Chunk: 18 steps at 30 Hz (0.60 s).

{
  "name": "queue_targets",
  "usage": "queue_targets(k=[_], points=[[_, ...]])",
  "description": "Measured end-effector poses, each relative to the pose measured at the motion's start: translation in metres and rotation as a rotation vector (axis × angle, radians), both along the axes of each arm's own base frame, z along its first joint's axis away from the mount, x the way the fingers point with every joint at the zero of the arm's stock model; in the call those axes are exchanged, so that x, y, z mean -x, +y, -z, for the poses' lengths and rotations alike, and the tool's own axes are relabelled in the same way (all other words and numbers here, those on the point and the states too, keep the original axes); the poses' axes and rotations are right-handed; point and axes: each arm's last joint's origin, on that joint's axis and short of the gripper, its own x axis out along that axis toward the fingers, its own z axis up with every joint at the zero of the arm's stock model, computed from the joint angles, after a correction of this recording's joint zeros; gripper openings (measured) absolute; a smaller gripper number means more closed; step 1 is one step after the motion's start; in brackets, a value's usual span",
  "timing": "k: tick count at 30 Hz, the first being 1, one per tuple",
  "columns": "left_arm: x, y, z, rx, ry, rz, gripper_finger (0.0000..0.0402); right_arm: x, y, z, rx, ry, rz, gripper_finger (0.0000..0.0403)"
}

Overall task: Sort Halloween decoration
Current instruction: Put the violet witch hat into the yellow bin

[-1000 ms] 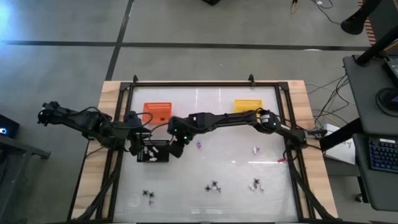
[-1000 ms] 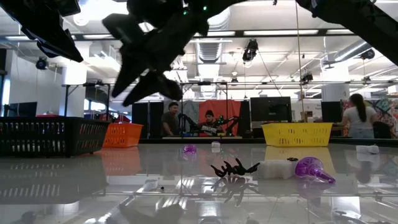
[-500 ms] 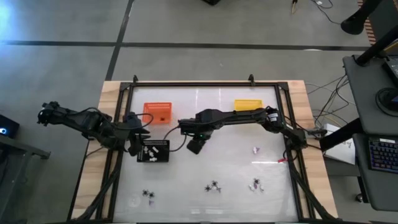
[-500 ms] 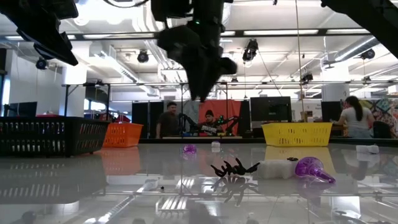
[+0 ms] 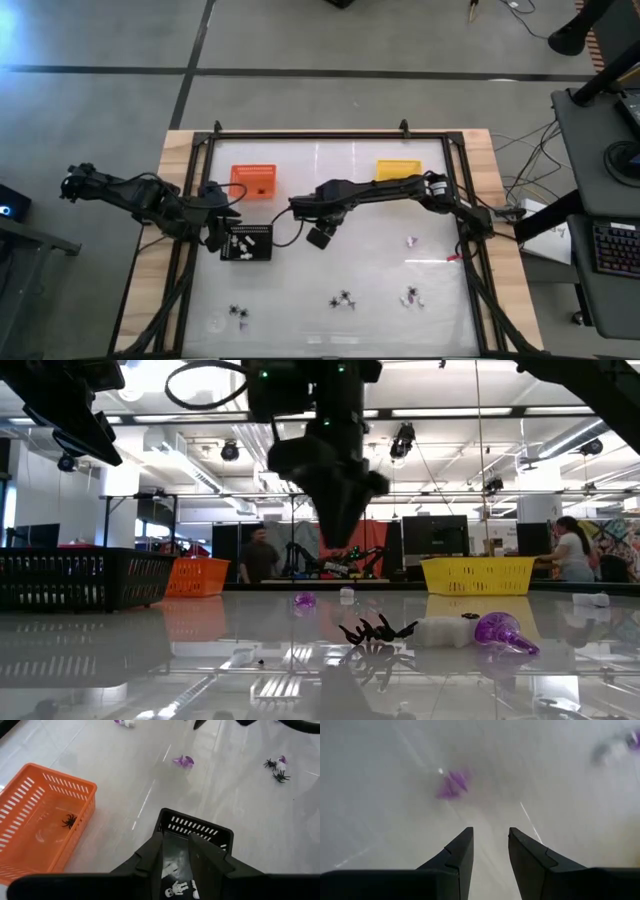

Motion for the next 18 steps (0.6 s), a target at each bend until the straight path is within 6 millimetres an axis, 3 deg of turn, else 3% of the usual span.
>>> queue_targets(k=[8,18], points=[[0.0,0.0,0.0,0.0,0.001,0.0,0.0075,-0.02,-0.009,0.0,-0.062,-0.208,-0.159,0.0111],[0.0,0.0,0.0,0.002,0.001,0.002,0.0075,-0.009,-0.011,0.045,-0.06,-0.122,-0.243,0.0111]])
